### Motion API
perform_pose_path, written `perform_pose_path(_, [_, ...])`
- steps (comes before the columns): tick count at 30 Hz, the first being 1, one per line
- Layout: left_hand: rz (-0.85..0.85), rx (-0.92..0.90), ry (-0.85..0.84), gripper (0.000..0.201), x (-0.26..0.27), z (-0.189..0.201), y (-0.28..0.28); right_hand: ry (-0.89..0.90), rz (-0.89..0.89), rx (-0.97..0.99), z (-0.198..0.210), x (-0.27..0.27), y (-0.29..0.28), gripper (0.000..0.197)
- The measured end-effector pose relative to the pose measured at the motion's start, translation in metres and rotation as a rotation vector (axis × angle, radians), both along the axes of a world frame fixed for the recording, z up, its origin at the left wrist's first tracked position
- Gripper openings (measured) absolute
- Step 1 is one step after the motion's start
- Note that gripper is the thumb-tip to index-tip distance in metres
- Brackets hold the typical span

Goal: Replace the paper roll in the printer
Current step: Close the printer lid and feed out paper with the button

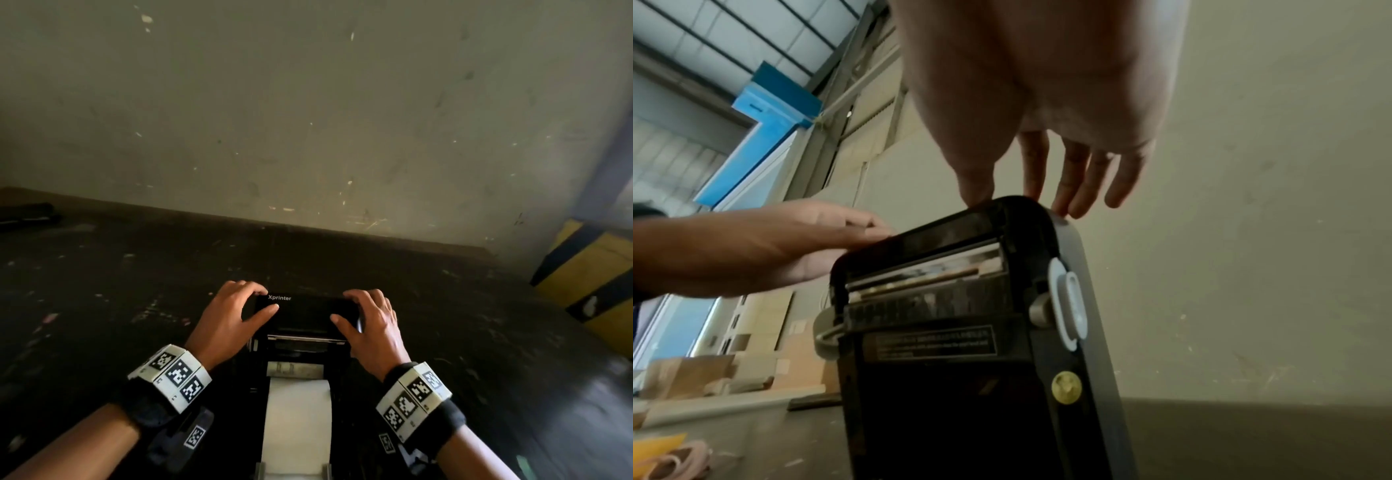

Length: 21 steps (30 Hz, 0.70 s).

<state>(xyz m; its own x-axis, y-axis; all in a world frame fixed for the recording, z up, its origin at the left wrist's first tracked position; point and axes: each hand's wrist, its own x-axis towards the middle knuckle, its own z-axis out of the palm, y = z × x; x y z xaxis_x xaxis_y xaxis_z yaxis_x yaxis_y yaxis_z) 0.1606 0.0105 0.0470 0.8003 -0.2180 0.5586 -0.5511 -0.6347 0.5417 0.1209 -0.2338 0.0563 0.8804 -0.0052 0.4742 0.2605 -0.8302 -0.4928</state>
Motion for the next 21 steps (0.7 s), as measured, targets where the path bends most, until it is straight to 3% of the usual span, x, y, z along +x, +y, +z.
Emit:
perform_pose_path(6, [0.000, 0.024, 0.059, 0.060, -0.041, -0.013, -0.006, 0.123, 0.054, 0.072, -0.013, -0.048, -0.005, 0.059])
perform_pose_path(11, [-0.032, 0.118, 0.169, 0.091, -0.081, -0.036, 0.005, 0.346, 0.070, 0.072, -0.032, -0.091, -0.006, 0.075])
perform_pose_path(21, [-0.046, 0.456, 0.422, 0.110, -0.144, -0.092, 0.018, 0.667, 0.132, -0.131, -0.081, -0.134, -0.001, 0.114])
